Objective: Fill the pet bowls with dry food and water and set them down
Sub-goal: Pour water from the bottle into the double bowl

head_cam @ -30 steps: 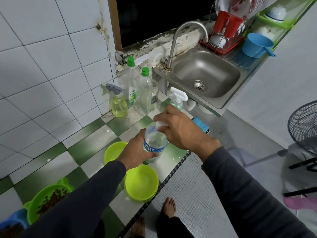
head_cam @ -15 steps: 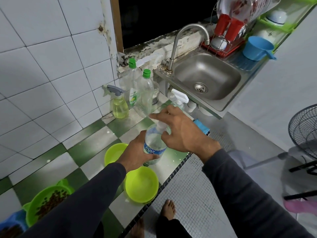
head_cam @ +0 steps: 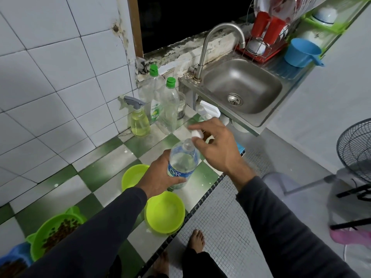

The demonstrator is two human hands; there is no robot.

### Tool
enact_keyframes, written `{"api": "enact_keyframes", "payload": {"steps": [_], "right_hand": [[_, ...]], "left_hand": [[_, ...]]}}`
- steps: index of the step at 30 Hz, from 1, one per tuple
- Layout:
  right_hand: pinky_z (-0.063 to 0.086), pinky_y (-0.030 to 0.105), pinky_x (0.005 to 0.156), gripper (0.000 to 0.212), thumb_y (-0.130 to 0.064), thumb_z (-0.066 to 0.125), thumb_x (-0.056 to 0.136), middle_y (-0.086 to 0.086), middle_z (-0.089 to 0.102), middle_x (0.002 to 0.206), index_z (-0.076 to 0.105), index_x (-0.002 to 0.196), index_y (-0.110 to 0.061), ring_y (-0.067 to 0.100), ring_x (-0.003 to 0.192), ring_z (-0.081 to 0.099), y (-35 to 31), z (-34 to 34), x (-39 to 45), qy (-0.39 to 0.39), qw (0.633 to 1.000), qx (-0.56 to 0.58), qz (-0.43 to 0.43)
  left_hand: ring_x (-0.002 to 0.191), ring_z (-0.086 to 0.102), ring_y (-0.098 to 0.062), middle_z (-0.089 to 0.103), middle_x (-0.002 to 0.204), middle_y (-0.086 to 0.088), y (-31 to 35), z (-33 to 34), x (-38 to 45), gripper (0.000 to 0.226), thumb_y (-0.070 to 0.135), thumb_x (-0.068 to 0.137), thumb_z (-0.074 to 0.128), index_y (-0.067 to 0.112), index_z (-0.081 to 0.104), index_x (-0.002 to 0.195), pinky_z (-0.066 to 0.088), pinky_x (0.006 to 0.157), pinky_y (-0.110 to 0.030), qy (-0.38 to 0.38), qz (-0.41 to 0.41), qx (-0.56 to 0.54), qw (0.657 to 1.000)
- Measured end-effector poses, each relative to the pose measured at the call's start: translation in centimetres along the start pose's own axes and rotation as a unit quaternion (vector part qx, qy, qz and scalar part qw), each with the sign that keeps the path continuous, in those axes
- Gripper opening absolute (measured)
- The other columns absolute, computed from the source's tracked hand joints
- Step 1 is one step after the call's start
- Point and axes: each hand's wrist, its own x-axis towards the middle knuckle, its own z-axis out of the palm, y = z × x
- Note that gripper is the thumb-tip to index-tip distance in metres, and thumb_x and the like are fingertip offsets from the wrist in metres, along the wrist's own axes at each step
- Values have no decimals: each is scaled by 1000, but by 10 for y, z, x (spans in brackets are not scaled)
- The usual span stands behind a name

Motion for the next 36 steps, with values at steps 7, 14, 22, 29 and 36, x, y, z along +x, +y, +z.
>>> {"api": "enact_keyframes", "payload": {"steps": [7,14,22,29,36], "right_hand": [[63,39,64,15,-13,71,84,3,68,91,69,93,-25,18,75,68,69,32,-31,59,959,90,261],[33,12,52,27,-14,77,78,-4,65,79,55,66,-26,15,72,59,124,85,-92,-126,940,-88,305],[43,27,99,41,-19,66,94,6,58,134,58,135,-16,22,118,53,135,118,-121,-226,934,-152,230],[39,30,108,37,-19,58,100,10,48,141,56,136,-11,25,127,44,141,121,-126,-235,935,-166,208],[41,34,110,71,-32,75,87,9,48,139,43,148,-16,27,126,47,137,118,-118,-191,945,-94,247]], "left_hand": [[110,64,-5,65,121,12,-2,0,0,85,32,65,96,32,45,133,58,95,-33,-2,-6,6,1000],[113,64,-5,64,123,15,-5,1,0,87,34,63,97,37,44,133,57,98,-39,4,-5,6,1000],[114,64,-6,64,124,16,-5,1,0,89,42,59,95,39,45,133,57,98,-43,0,-13,-4,1000],[115,64,-7,64,125,16,-3,0,0,91,47,56,94,40,44,132,57,98,-44,-8,-20,-14,1000],[115,64,-6,64,124,17,0,-3,2,92,44,55,95,40,45,131,57,98,-44,-14,-25,-23,999]]}}
